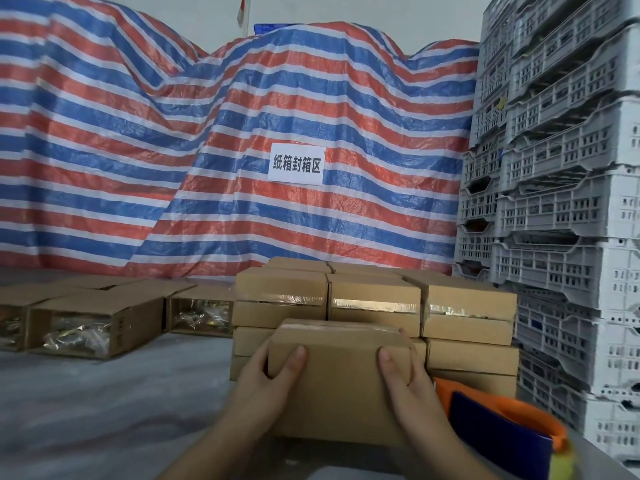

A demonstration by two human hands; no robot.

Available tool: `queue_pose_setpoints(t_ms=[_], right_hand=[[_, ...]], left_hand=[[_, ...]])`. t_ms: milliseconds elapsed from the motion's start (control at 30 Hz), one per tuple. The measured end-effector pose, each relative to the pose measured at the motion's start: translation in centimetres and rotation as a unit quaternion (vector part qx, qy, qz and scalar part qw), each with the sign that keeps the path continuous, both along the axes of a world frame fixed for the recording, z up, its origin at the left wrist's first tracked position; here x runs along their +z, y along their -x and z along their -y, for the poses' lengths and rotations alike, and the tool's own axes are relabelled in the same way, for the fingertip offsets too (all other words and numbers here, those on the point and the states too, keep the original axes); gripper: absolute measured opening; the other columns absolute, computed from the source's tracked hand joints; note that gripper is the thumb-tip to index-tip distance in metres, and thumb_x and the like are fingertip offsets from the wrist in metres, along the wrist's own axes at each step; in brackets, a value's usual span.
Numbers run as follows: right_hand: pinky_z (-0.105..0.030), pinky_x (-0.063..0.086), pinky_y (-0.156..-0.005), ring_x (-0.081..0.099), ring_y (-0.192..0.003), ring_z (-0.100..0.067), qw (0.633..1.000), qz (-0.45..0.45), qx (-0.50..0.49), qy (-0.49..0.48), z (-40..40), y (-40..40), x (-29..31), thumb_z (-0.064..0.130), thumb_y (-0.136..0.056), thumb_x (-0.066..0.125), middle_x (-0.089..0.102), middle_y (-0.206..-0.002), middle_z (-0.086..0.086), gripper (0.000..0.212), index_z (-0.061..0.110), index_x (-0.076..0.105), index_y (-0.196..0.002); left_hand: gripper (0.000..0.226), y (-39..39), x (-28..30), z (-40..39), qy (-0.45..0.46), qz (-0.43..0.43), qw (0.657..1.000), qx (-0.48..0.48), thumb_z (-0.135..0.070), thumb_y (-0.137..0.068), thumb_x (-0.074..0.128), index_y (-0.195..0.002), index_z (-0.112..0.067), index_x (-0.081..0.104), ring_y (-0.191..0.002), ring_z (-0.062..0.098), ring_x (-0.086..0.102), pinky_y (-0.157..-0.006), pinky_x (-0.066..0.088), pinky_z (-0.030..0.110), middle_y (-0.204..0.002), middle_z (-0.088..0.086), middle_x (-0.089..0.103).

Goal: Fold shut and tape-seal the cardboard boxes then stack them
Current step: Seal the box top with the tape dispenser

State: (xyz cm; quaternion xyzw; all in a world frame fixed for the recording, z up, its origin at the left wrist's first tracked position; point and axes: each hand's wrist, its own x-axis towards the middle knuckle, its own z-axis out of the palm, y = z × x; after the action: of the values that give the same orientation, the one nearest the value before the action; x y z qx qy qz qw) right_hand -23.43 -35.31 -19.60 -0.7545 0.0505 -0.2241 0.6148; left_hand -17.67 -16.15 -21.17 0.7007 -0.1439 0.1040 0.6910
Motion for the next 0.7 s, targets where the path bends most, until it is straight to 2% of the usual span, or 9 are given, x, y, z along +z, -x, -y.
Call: queue_pose_setpoints(t_ms=[100, 167, 267, 367, 433, 500, 533, 633, 700], right_hand=[[-0.038, 0.048, -0.090, 0.054, -0.116, -0.019, 0.998, 0.059, -0.019, -0.016, 0.1, -0.6, 1.9, 0.082, -0.055, 0.050, 0.054, -0.137, 0.000, 0.100, 0.049, 0.035, -0.148], [-0.040, 0.051, -0.089, 0.059, -0.107, -0.017, 0.994, 0.094, -0.022, -0.043, -0.1, -1.0, 3.4, 0.084, -0.057, 0.051, 0.064, -0.122, 0.004, 0.084, 0.046, 0.054, -0.131], [-0.047, 0.053, -0.092, 0.064, -0.103, -0.018, 0.990, 0.124, -0.026, -0.061, -0.4, -1.9, 5.2, 0.085, -0.063, 0.055, 0.069, -0.110, 0.007, 0.067, 0.041, 0.065, -0.113], [-0.043, 0.053, -0.090, 0.064, -0.101, -0.016, 0.988, 0.135, -0.034, -0.062, -1.0, -3.4, 6.0, 0.079, -0.077, 0.054, 0.070, -0.105, 0.008, 0.053, 0.036, 0.067, -0.106], [-0.035, 0.048, -0.086, 0.059, -0.098, -0.007, 0.988, 0.138, -0.004, -0.075, -1.1, -4.7, 7.0, 0.070, -0.090, 0.048, 0.065, -0.103, 0.016, 0.034, 0.042, 0.062, -0.102], [-0.030, 0.042, -0.086, 0.052, -0.095, 0.003, 0.987, 0.141, 0.021, -0.072, -0.8, -6.1, 8.9, 0.061, -0.096, 0.046, 0.056, -0.102, 0.027, 0.028, 0.046, 0.056, -0.117], [-0.031, 0.041, -0.088, 0.050, -0.095, 0.004, 0.987, 0.147, 0.027, -0.059, -0.7, -7.0, 10.1, 0.058, -0.096, 0.047, 0.054, -0.104, 0.028, 0.037, 0.043, 0.052, -0.131], [-0.038, 0.049, -0.092, 0.061, -0.105, -0.014, 0.985, 0.168, 0.039, -0.030, -1.0, -9.9, 15.2, 0.051, -0.095, 0.048, 0.064, -0.118, 0.010, 0.049, 0.033, 0.047, -0.140], [-0.038, 0.053, -0.083, 0.064, -0.102, -0.020, 0.985, 0.162, 0.043, -0.033, -1.3, -12.3, 19.0, 0.050, -0.096, 0.047, 0.066, -0.116, 0.001, 0.045, 0.027, 0.050, -0.135]], left_hand=[[0.060, 0.4, 2.6, -0.4, -0.006, 0.043, 0.999, -0.006, -0.077, -0.063, 0.053, -0.118, -0.053, 0.050, -0.100, 0.000, 0.055, -0.075, 0.045, 0.027, -0.110, -0.024, 0.058], [0.050, 0.7, 4.3, -1.1, 0.008, 0.065, 0.997, -0.037, -0.076, -0.066, 0.053, -0.113, -0.061, 0.051, -0.102, -0.003, 0.055, -0.074, 0.044, 0.022, -0.109, -0.030, 0.059], [0.035, 0.7, 6.0, -1.6, 0.022, 0.089, 0.995, -0.045, -0.072, -0.071, 0.051, -0.106, -0.067, 0.052, -0.100, -0.006, 0.057, -0.073, 0.043, 0.020, -0.106, -0.034, 0.060], [0.021, 0.4, 7.2, -1.5, 0.045, 0.110, 0.992, -0.030, -0.068, -0.077, 0.048, -0.096, -0.072, 0.056, -0.095, -0.009, 0.060, -0.075, 0.045, 0.022, -0.103, -0.033, 0.063], [0.031, 0.0, 8.6, -1.6, 0.044, 0.125, 0.991, -0.025, -0.067, -0.079, 0.047, -0.108, -0.061, 0.058, -0.103, -0.001, 0.060, -0.084, 0.049, 0.030, -0.115, -0.024, 0.062], [0.039, -1.1, 11.0, -1.9, 0.046, 0.123, 0.991, -0.026, -0.064, -0.085, 0.048, -0.120, -0.048, 0.055, -0.108, 0.007, 0.059, -0.087, 0.049, 0.032, -0.121, -0.015, 0.060], [0.040, -1.9, 12.5, -2.2, 0.043, 0.123, 0.991, -0.021, -0.063, -0.089, 0.047, -0.124, -0.044, 0.054, -0.107, 0.007, 0.059, -0.086, 0.049, 0.032, -0.120, -0.015, 0.061], [0.048, -5.3, 18.0, -2.3, 0.019, 0.112, 0.994, -0.003, -0.059, -0.096, 0.044, -0.136, -0.033, 0.048, -0.114, 0.019, 0.057, -0.098, 0.048, 0.048, -0.126, -0.006, 0.058], [0.048, -7.9, 21.7, -2.0, 0.017, 0.081, 0.997, 0.012, -0.058, -0.097, 0.043, -0.136, -0.029, 0.046, -0.111, 0.023, 0.056, -0.098, 0.047, 0.051, -0.125, -0.001, 0.057]])
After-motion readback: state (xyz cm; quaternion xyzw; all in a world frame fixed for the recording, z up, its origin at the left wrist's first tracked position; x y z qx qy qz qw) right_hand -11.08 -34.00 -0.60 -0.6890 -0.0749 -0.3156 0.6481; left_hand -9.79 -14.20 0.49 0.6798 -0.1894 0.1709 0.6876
